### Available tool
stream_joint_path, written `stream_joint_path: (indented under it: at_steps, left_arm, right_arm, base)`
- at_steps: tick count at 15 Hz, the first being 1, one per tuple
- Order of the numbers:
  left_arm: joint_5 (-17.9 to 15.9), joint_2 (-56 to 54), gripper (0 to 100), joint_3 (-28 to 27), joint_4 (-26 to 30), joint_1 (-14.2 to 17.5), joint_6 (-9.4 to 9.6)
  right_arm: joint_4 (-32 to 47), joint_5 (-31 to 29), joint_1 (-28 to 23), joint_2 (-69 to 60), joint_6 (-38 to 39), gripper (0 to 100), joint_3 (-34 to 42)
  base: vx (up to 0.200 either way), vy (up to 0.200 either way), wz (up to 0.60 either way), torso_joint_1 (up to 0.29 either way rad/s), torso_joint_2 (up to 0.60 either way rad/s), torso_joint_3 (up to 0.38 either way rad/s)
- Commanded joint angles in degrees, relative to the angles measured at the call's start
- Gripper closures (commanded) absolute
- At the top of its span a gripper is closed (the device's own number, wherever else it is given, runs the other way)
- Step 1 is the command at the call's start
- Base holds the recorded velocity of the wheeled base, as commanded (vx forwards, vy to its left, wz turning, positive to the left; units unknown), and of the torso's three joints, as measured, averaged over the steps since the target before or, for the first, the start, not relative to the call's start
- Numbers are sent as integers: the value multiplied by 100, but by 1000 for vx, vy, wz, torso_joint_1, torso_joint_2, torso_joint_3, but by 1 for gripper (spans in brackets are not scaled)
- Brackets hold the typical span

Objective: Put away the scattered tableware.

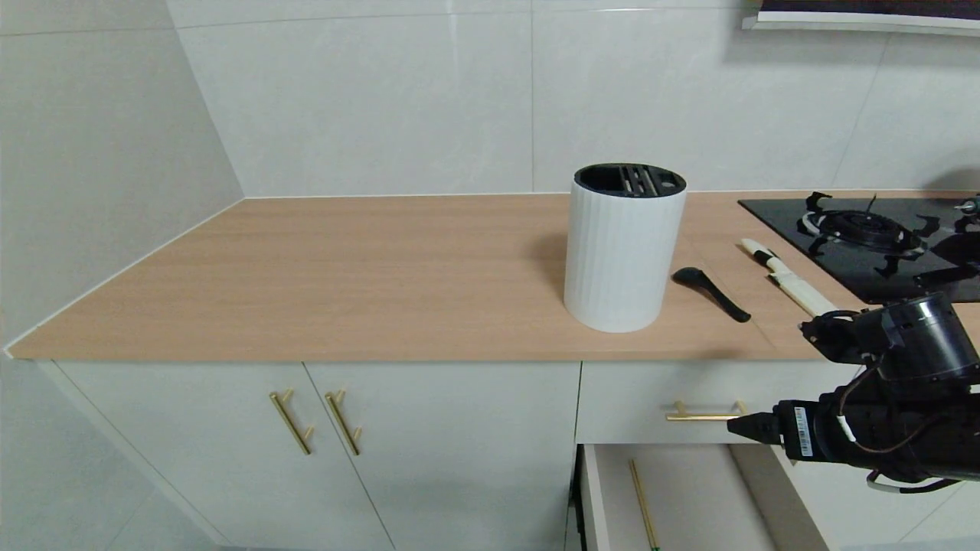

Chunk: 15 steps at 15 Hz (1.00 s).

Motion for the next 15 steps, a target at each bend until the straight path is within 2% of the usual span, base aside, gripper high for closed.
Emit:
stream_joint_path:
  at_steps: [1,5,8,10,11,12,13,14,15]
  left_arm:
    - [-2,2,0,0,-6,2,-3]
    - [7,2,0,0,-6,2,-3]
    - [-2,2,0,0,-6,2,-3]
    - [-2,2,0,0,3,2,-3]
    - [7,2,0,0,-6,2,-3]
    - [-2,2,0,0,-6,2,-3]
    - [-2,2,0,0,-6,2,-3]
    - [-2,2,0,0,3,2,-3]
    - [7,2,0,0,3,2,-3]
  right_arm:
    - [-4,0,3,9,-8,0,1]
    - [-4,0,12,-26,-175,0,10]
    - [-30,-52,-305,-281,-693,0,-157]
    - [31,44,-894,-26,-1634,0,-843]
    - [22,343,-1228,413,-2064,0,-1397]
    - [22,475,-1316,580,-2126,0,-1581]
    - [5,897,-1430,1230,-2179,0,-2223]
    - [-4,932,-1439,1353,-2205,0,-2328]
    - [-13,950,-1447,2065,-2689,0,-2891]
  base:
    - [0,0,0,212,-515,-295]
    - [0,0,0,233,-519,-290]
    - [0,0,0,105,-225,-126]
    - [0,0,0,25,-33,-16]
    - [0,0,0,0,0,0]
    - [0,0,0,0,0,0]
    - [0,0,0,0,0,0]
    - [0,0,0,0,0,0]
    - [0,0,0,0,0,0]
